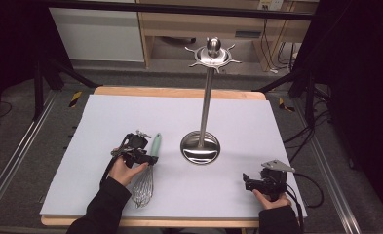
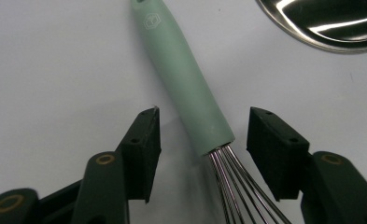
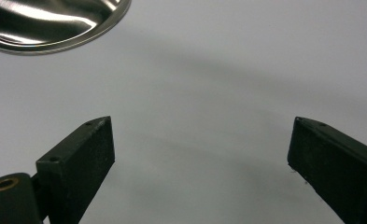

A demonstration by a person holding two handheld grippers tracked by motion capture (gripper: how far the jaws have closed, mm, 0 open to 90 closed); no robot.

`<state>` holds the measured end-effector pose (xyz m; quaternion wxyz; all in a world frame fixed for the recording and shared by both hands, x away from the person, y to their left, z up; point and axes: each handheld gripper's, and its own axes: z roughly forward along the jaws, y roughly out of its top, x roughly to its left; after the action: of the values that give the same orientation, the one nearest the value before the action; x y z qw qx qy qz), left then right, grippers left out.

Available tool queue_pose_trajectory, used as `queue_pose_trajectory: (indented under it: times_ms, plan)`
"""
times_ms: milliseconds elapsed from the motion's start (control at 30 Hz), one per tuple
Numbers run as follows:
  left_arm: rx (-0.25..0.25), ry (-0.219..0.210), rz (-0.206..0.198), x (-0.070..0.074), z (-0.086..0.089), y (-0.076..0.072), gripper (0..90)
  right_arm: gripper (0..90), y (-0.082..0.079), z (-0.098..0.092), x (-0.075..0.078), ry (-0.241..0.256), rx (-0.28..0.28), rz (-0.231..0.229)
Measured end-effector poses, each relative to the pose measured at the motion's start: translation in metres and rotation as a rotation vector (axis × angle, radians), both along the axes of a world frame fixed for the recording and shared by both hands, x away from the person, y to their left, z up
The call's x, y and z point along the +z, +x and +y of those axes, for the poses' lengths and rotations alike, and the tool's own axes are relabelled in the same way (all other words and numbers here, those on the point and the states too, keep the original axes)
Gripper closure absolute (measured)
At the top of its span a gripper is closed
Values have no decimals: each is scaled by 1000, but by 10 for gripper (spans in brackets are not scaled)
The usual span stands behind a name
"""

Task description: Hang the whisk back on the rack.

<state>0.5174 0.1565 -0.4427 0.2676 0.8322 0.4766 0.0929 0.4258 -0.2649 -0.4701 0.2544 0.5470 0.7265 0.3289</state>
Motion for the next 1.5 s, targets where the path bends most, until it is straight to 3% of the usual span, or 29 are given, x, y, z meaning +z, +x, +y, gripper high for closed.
queue_pose_trajectory:
  times_ms: [300, 600, 967, 1133, 1233, 1400, 1500]
  plan:
    - [8, 17, 55, -9, -5, 5, 573, 77, 0, 0, 0, 0, 0, -1]
    - [38, 13, 85, -10, -7, 8, 620, 78, 0, 0, 0, -1, 5, -5]
    - [-6, 62, 80, -6, -9, -1, 670, 79, 0, 0, 0, -2, 4, -10]
    - [-25, 69, 89, -6, -9, -1, 671, 79, 0, 0, 0, 2, 6, -5]
    - [-46, 86, 71, -6, -10, -2, 653, 79, 0, 1, 0, 4, 6, -3]
    - [-61, 69, 49, 5, -11, -3, 542, 79, 0, 0, 0, -1, 7, -4]
    - [-60, 79, 62, 9, -15, 0, 512, 79, 0, 1, 0, 5, 7, 0]
